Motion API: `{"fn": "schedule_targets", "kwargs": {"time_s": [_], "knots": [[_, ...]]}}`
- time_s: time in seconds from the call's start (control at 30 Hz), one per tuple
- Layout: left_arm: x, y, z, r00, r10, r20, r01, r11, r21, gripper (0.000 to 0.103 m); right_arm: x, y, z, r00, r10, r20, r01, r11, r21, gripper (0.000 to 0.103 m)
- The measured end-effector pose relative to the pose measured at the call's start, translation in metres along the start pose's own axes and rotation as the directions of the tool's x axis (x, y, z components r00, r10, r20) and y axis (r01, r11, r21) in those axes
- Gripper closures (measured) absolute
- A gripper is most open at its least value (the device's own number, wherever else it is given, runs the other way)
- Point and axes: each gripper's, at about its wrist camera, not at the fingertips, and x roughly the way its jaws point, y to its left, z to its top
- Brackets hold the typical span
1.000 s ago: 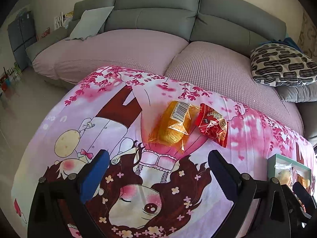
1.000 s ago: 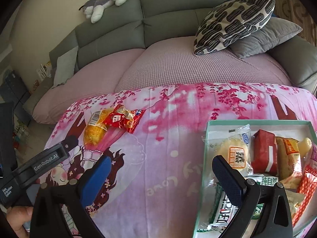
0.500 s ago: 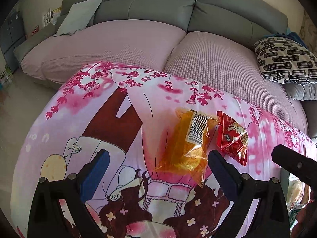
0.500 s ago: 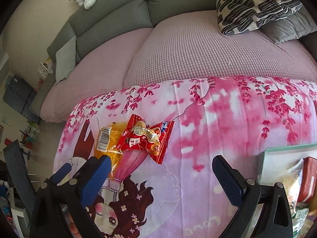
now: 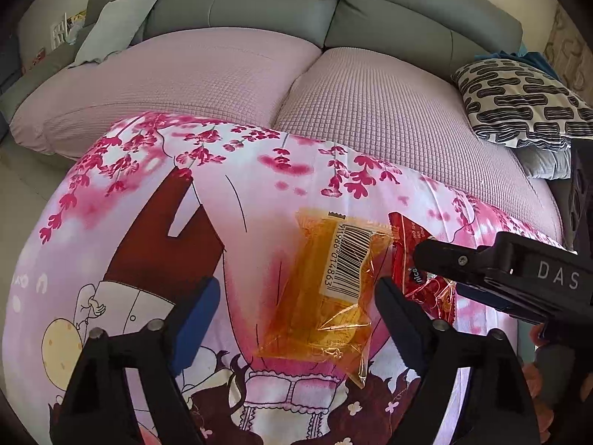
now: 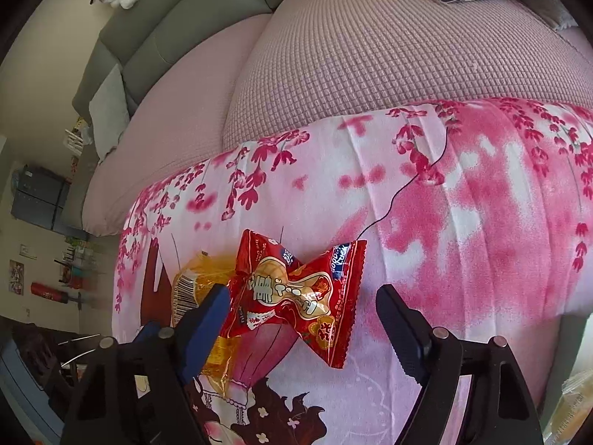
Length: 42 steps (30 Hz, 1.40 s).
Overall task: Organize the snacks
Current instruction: 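Grasp the yellow bread pack with the left gripper while the right gripper grasps the red candy pack, then carry the bread pack and candy pack into the tray with both grippers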
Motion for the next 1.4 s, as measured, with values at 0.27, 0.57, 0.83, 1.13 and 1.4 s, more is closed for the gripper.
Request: {"fn": "schedule_targets", "kwargs": {"time_s": [0.27,0.57,0.83,1.13,1.4], "knots": [[0.002,-0.004,-0.001,0.998,-0.061,-0.011,0.061,0.998,0.005,0.058,0.005,0.005,-0.001,1.0,0.013,-0.002,-0.013,1.0,-0.009,0.043],[-0.005,-0.006,-0.008,0.998,-0.068,0.005,0.068,0.998,-0.016,0.065,-0.004,0.007,-0.008,1.0,0.028,0.002,-0.028,0.999,-0.033,0.05],[-0.024,-0.001,-0.028,0.999,-0.045,0.024,0.047,0.995,-0.084,0.066,-0.037,0.005,-0.031,0.999,0.023,0.045,-0.02,0.998,-0.064,0.05],[-0.054,0.0,-0.061,0.999,-0.007,0.043,0.012,0.993,-0.121,0.066,-0.07,-0.005,-0.072,0.997,0.042,0.063,-0.037,0.996,-0.077,0.05],[-0.078,-0.017,-0.073,0.998,-0.014,0.065,0.023,0.991,-0.129,0.066,-0.1,-0.018,-0.107,0.993,0.029,0.112,-0.022,0.998,-0.061,0.05]]}}
